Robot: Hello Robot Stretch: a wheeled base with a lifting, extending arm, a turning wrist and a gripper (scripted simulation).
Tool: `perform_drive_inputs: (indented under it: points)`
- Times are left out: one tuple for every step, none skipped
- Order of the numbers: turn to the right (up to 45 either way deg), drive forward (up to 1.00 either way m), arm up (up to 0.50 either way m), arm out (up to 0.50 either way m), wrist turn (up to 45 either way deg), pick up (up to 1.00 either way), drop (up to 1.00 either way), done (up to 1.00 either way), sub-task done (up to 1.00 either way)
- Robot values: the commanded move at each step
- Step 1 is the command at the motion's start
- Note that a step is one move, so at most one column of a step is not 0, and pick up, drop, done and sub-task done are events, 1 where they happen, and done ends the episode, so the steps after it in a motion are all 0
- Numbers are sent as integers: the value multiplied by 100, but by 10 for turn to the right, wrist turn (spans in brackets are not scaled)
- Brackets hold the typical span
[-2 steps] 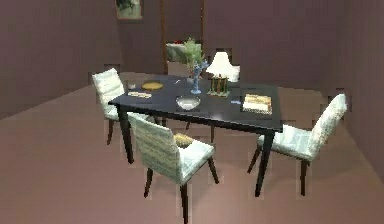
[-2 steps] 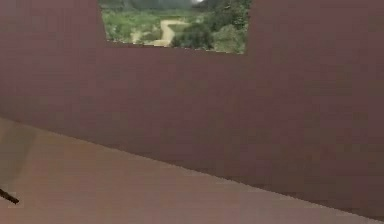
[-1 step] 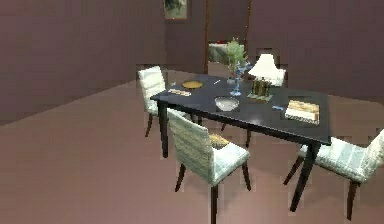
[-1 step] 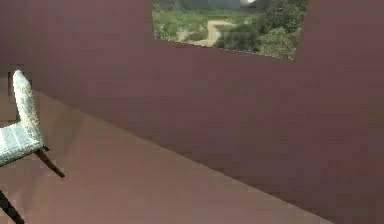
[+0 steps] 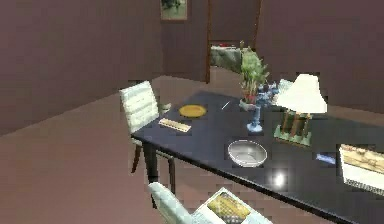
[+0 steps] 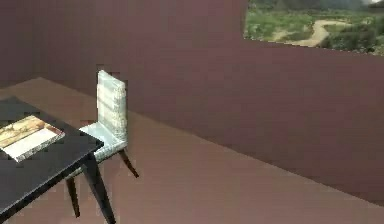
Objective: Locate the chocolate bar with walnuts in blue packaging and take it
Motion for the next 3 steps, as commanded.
perform_drive_inputs:
  points:
    - [-450,0,0,0,0,0,0,0,0]
    - [-150,0,0,0,0,0,0,0,0]
    - [0,45,0,0,0,0,0,0,0]
